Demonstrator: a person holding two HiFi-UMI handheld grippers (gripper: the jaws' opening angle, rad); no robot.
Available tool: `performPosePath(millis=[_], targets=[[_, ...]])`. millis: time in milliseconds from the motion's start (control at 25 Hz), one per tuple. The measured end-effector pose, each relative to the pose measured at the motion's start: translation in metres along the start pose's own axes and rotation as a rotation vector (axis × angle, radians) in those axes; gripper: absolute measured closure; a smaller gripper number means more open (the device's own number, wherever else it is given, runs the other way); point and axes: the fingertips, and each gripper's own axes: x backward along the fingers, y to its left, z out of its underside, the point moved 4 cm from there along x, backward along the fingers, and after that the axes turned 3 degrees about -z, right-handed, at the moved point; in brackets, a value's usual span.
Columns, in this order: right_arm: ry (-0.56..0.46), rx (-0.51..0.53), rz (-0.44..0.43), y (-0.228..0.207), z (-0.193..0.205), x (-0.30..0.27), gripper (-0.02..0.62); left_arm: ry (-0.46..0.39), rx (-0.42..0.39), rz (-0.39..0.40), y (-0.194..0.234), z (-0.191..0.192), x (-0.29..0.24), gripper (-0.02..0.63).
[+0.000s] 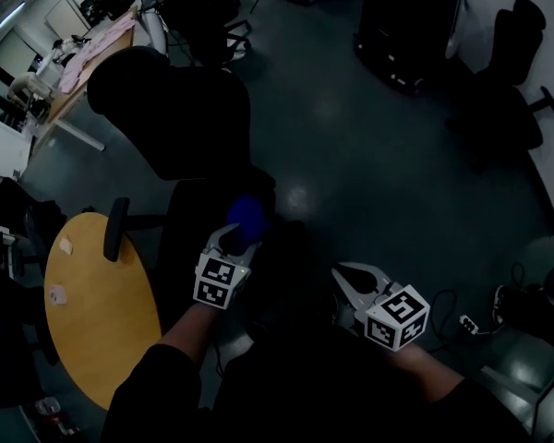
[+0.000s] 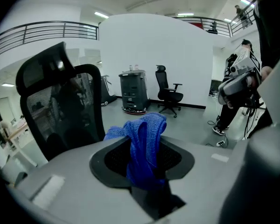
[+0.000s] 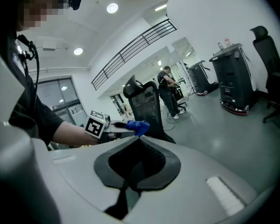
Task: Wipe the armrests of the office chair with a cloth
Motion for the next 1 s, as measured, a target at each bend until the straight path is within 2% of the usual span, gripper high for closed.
performPosePath(millis=[200,440,680,1000], targets=[[-0.010,-0.035,0.102,-0.016,0.011,0.035,0.589,0.045,-0.083,0.054,-0.014,-0.007,-0.055,0.446],[-0.010,-0.068,0.174,-0.028,0.022,0.071,0.589,0.123,-0.055,0.069,-0.026,0.004,-0.082,0.446],[-0.014,-0.066,0.145,-0.030,0.020,0.069,0.589,0.142,-0.071,0.104,-0.048,0.019,-0.063,0.446],[0.009,-0.046,0.077,-0.026,0.015,0.038,0.589,0.127,-0.048,0.174,-0.076,0.046,-0.019,0.446]])
